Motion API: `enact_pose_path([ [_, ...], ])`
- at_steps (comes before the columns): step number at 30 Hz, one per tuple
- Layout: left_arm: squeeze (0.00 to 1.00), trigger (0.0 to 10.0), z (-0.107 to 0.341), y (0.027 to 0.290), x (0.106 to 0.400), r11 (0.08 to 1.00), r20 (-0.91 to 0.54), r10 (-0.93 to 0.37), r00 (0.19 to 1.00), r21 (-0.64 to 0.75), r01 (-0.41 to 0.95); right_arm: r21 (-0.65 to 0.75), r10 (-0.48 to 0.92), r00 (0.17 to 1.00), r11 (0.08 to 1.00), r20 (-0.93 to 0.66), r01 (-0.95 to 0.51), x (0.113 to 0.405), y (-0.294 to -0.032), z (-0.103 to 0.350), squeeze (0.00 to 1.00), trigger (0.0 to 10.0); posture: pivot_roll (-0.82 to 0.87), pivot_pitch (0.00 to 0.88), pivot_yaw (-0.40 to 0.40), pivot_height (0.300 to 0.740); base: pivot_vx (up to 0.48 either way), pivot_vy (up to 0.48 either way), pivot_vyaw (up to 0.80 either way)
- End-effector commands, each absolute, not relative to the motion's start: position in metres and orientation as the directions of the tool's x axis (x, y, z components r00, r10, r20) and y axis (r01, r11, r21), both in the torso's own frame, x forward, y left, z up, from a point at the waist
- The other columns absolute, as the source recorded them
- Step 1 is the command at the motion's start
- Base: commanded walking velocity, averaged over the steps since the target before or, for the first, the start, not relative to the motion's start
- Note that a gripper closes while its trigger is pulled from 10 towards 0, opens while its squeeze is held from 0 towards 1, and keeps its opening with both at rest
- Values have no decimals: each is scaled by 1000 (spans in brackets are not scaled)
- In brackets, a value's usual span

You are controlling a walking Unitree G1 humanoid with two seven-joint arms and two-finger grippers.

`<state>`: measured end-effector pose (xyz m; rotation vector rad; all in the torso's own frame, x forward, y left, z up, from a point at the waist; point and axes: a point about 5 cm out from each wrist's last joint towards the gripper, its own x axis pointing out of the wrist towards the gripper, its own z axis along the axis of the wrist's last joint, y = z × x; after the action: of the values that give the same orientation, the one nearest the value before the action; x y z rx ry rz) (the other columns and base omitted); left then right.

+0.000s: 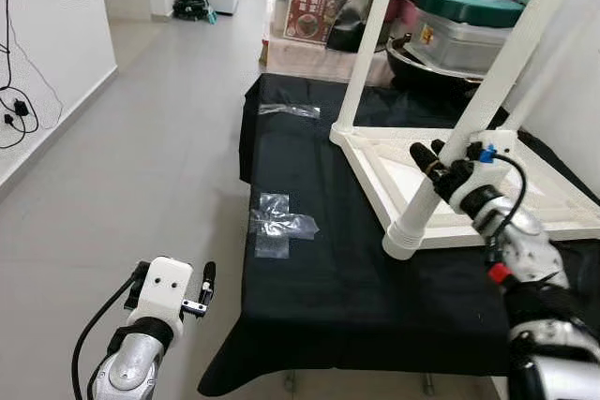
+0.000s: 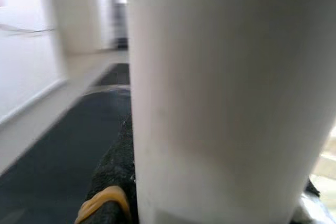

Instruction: Building children table

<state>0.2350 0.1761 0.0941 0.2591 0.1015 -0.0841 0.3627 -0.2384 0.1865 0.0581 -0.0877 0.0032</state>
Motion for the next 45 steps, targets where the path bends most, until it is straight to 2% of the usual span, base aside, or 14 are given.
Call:
enact_pose_path([
  [1, 0, 10000, 91, 174, 236, 962, -118, -78, 990, 250, 106, -11, -243, 969, 970, -43, 243, 350, -253, 156, 0, 0, 122, 0, -135, 740, 0, 0, 0],
  [2, 0, 10000, 91, 174, 236, 962, -118, -78, 990, 250, 106, -11, -243, 969, 970, -43, 243, 350, -253, 156, 0, 0, 122, 0, -135, 740, 0, 0, 0],
  [3, 0, 10000, 92, 173, 237, 963, -115, -79, 990, 249, 105, 1, -400, 914, 916, -72, 401, 342, -252, 150, 0, 0, 129, 0, -142, 740, 0, 0, 0],
  [6, 0, 10000, 93, 173, 237, 963, -113, -77, 991, 249, 103, 2, -475, 874, 879, -100, 478, 336, -243, 145, 0, 0, 129, 0, -142, 740, 0, 0, 0],
  [8, 0, 10000, 93, 173, 237, 963, -113, -77, 991, 249, 103, 2, -475, 874, 879, -100, 478, 336, -243, 145, 0, 0, 129, 0, -142, 740, 0, 0, 0],
  [13, 0, 10000, 92, 173, 237, 963, -111, -75, 991, 249, 101, 6, -507, 850, 859, -146, 513, 337, -203, 141, 0, 0, 134, 0, -152, 740, 0, 0, 0],
  [19, 0, 10000, 92, 172, 238, 965, -108, -72, 992, 245, 96, 34, -565, 817, 820, -111, 572, 345, -185, 161, 0, 0, 131, 0, -159, 740, 0, 0, 0],
  [26, 0, 10000, 92, 170, 238, 966, -107, -72, 992, 241, 96, 54, -595, 795, 796, -119, 603, 347, -177, 168, 0, 0, 132, 0, -162, 740, 0, 0, 0],
  [32, 0, 10000, 92, 171, 239, 965, -107, -74, 992, 244, 98, 18, -595, 792, 798, -137, 602, 343, -173, 162, 0, 0, 125, 0, -156, 740, 0, 0, 0],
  [33, 0, 10000, 92, 171, 239, 965, -107, -74, 992, 244, 98, 13, -596, 791, 797, -138, 604, 343, -172, 162, 0, 10000, 125, 0, -156, 740, 0, 0, 0],
  [45, 0, 10000, 92, 169, 241, 963, -107, -87, 991, 246, 111, 45, -576, 810, 811, -111, 583, 345, -173, 171, 0, 10000, 123, 0, -151, 740, 0, 0, 0],
])
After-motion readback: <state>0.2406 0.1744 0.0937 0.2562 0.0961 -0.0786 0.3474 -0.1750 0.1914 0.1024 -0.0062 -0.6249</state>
